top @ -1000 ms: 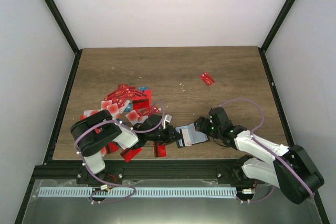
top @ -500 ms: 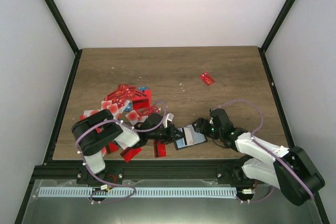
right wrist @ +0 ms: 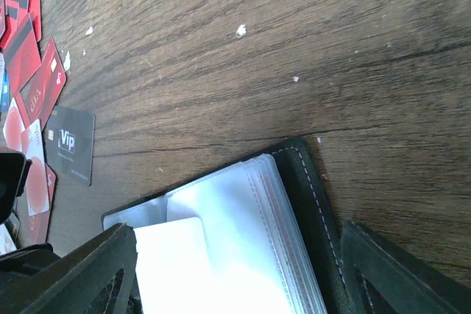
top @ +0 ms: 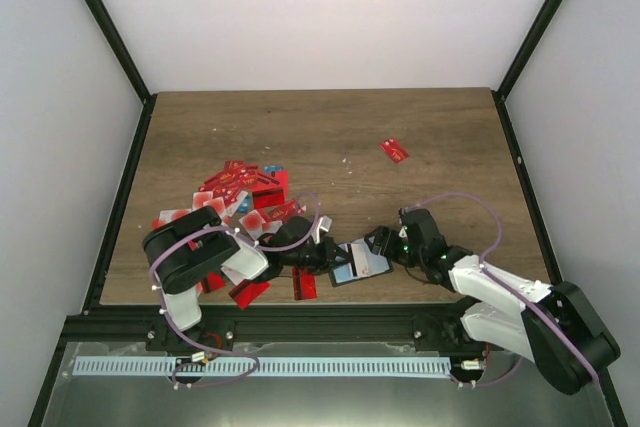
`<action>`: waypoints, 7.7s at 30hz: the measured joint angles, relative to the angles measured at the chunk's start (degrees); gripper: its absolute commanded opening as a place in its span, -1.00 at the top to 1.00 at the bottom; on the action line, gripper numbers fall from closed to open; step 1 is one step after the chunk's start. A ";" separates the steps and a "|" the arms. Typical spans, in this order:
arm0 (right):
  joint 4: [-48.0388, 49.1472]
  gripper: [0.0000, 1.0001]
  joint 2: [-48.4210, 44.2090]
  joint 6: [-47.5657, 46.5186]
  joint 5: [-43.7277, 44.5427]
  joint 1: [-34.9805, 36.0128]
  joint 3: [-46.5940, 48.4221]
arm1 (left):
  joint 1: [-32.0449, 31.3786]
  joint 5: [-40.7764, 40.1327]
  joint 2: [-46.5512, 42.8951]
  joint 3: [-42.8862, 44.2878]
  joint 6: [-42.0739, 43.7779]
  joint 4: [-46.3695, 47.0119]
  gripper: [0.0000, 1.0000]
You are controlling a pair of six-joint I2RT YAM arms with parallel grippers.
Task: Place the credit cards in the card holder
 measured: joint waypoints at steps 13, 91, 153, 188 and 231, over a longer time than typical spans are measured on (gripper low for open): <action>1.44 -0.54 -0.07 -0.02 -1.27 -0.02 -0.72 | 0.70 -2.14 -0.09 -0.55 0.37 0.50 0.92; 6.40 -0.32 32.72 -16.74 -21.97 29.86 35.17 | -2.25 -42.34 -65.46 0.55 1.86 -95.62 -0.69; -4.20 -0.08 63.32 -20.59 -28.85 29.68 64.70 | 14.78 -33.68 -76.81 -15.89 1.92 -91.32 0.36; -4.87 -0.02 62.82 -19.50 -24.74 28.72 63.45 | 14.47 -31.74 -76.76 -15.65 2.51 -92.61 0.63; -8.31 0.02 64.17 -18.49 -24.04 30.16 66.38 | 14.43 -30.56 -75.12 -15.87 3.26 -93.48 0.51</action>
